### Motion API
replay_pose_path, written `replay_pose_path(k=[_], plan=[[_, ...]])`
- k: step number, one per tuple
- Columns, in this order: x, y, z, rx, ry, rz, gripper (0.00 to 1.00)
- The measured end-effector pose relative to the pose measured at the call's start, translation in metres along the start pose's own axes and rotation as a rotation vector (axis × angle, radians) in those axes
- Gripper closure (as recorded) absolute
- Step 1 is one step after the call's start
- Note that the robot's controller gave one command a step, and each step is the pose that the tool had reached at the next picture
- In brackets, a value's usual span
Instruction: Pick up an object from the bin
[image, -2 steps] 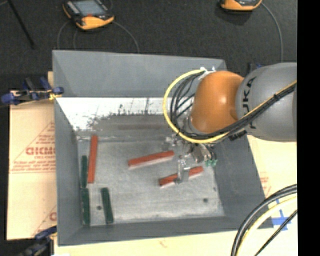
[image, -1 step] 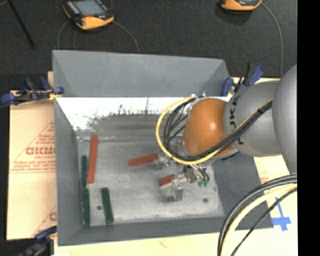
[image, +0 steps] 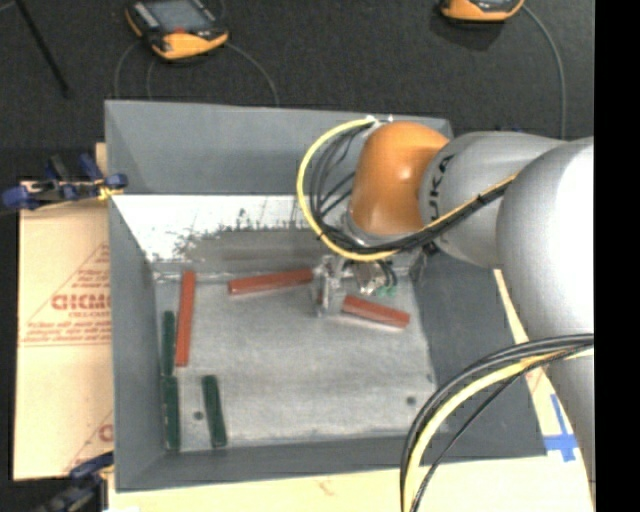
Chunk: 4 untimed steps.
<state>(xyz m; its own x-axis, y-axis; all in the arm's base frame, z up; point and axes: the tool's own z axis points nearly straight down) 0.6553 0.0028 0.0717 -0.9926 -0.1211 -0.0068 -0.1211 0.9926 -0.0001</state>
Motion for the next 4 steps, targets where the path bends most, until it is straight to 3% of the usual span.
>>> replay_pose_path(k=[1, 2, 3, 4], plan=[[0.0041, 0.0000, 0.0023, -0.001, 0.020, -0.002, 0.00], [0.0004, -0.0003, 0.0003, 0.001, 0.002, -0.002, 1.00], [0.0037, -0.0005, 0.0018, 0.000, 0.019, -0.004, 0.00], [0.0005, -0.0006, 0.0003, 0.002, 0.002, -0.004, 1.00]])
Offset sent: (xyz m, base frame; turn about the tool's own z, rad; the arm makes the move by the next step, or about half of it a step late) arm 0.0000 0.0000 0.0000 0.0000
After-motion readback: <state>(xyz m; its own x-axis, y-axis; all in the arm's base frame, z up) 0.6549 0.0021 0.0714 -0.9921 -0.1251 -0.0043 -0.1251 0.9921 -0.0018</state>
